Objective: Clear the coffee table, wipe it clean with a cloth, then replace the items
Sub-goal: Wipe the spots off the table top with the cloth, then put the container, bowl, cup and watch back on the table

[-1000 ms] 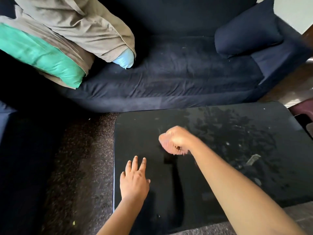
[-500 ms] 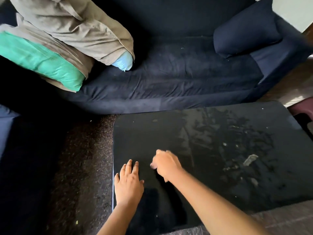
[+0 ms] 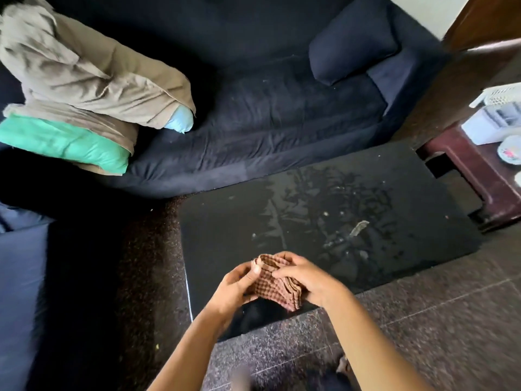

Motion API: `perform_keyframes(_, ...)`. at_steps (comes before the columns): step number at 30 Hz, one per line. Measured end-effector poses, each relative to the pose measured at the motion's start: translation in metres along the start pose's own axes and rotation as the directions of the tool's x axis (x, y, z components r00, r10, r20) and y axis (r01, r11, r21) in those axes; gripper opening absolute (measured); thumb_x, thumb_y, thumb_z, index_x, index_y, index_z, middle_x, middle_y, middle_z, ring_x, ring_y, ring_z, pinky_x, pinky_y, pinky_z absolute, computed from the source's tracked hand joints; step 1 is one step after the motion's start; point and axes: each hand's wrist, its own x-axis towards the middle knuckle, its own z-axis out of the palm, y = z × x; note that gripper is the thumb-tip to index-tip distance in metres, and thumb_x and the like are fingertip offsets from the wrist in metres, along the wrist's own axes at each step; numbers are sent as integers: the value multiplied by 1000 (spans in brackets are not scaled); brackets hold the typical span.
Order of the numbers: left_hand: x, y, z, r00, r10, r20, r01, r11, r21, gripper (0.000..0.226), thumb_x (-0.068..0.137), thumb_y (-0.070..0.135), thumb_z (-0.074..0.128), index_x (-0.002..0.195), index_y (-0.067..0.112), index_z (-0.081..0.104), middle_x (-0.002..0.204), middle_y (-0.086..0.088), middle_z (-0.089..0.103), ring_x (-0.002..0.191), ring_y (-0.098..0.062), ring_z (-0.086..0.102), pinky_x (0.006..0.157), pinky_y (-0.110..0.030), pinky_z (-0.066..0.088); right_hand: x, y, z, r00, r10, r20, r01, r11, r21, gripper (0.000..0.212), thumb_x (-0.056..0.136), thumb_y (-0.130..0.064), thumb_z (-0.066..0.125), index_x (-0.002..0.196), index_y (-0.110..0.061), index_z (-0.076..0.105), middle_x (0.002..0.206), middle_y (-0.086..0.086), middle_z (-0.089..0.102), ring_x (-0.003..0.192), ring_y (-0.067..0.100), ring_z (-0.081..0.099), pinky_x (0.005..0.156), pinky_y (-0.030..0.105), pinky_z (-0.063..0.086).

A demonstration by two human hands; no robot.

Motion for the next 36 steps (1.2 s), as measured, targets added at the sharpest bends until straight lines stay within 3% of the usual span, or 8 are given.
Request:
perform_keyframes(3,14,26,53,995,9,102,-13,999,41,46,76,28,75,116,11,59,106,-8,70,95,-18,66,85,-32,54,-26,-31,-48,997,-55,-47,60,990,125,21,86,5,58,104,-6,58,95,14,68,88,24,65,85,39,51)
perform_keyframes(7,43,57,160,996,88,26,-89,994,57,17,86,8,64,102,3,61,85,-6,70,74,-13,69,71,-27,58,-63,-65,-141,993,-71,-94,86,983,163,22,87,-2,62,108,-6,59,106,17,68,99,27,65,95,42,49)
perform_keyframes(11,75,86,295,990,135,-48,-129,985,115,13,87,8,65,98,0,63,78,-9,70,67,-15,68,61,-28,58,-115,-102,-263,989,-34,-145,21,996,-88,49,73,-30,81,112,-21,52,110,5,67,102,21,65,77,42,56)
perform_keyframes(16,114,118,440,988,146,-60,-140,986,90,13,84,16,70,87,5,64,78,-10,72,68,-17,68,56,-27,54,-171,-145,-404,966,-61,-253,18,986,-168,56,74,-10,79,117,-19,46,116,4,60,102,22,62,72,39,59)
perform_keyframes(23,181,168,586,995,73,72,-74,997,14,10,89,16,63,97,12,61,95,-6,71,91,-23,67,63,-29,53,-202,-212,-562,867,-173,-468,196,981,0,38,75,-5,75,106,-20,61,111,7,61,101,24,60,73,34,54)
perform_keyframes(26,218,193,638,987,85,134,-89,996,30,9,91,14,61,99,15,60,92,-3,70,90,-20,66,72,-31,53,-199,-240,-620,782,-270,-562,307,951,-29,39,73,-11,79,107,-18,62,104,6,67,95,23,64,70,32,52)
perform_keyframes(30,278,220,705,989,48,138,-59,995,75,8,90,13,62,98,13,64,86,-1,70,77,-13,66,64,-26,51,-182,-271,-700,710,-306,-634,402,916,9,32,76,-9,76,105,-6,62,96,10,71,81,19,68,60,26,52)
perform_keyframes(36,360,236,787,997,65,46,-74,967,244,16,93,14,60,103,3,66,91,-8,68,74,-16,64,54,-22,49,-151,-310,-806,748,-229,-622,380,917,119,10,88,-2,60,96,-7,64,92,12,65,80,21,61,63,29,51)
